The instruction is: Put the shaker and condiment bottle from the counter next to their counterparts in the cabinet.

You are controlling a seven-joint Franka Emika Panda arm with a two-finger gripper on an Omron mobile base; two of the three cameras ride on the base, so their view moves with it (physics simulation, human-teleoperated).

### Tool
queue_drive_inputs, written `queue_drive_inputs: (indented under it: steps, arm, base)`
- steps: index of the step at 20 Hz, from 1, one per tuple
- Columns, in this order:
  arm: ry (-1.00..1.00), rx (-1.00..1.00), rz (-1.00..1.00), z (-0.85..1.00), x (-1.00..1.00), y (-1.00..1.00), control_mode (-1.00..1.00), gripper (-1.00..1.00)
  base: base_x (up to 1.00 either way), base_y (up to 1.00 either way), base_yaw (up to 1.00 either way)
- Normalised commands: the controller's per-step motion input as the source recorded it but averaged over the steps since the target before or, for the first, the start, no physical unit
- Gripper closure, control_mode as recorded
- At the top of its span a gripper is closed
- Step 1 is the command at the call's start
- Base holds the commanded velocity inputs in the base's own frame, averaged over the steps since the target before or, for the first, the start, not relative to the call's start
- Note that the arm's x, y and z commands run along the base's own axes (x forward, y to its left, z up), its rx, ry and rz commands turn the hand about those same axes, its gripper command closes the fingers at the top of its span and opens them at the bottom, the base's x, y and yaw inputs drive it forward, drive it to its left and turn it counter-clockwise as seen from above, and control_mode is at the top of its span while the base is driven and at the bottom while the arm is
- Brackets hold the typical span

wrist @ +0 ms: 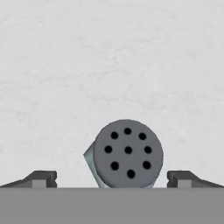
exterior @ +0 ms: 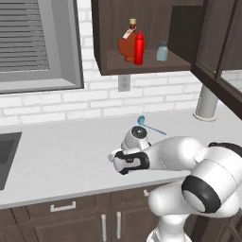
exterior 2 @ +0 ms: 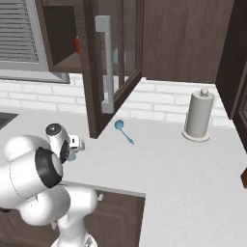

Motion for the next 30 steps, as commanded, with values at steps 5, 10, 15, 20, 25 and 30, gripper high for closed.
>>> queue_drive_inputs:
  steps: [5,10,15,20,25,30]
  arm:
    - [0.0,0.0,0.0,-0.24,0.0,0.2,-1.0,1.0]
    - [0.0,0.0,0.0,-0.22,0.0,0.07,-1.0,1.0]
    - [0.0,0.0,0.0,-0.24,0.0,0.0,-1.0,1.0]
    - [0.0,0.0,0.0,-0.09,-0.01,0.0,-1.0,1.0]
    - [-0.01,0.0,0.0,0.36,-0.08,0.0,-1.0,1.0]
    - [0.0,0.0,0.0,0.67,-0.02,0.0,-1.0,1.0]
  base:
    - [0.0,0.0,0.0]
    - [0.0,0.0,0.0]
    - [0.0,0.0,0.0]
    - [0.0,0.0,0.0]
    - [0.0,0.0,0.0]
    - [0.0,0.0,0.0]
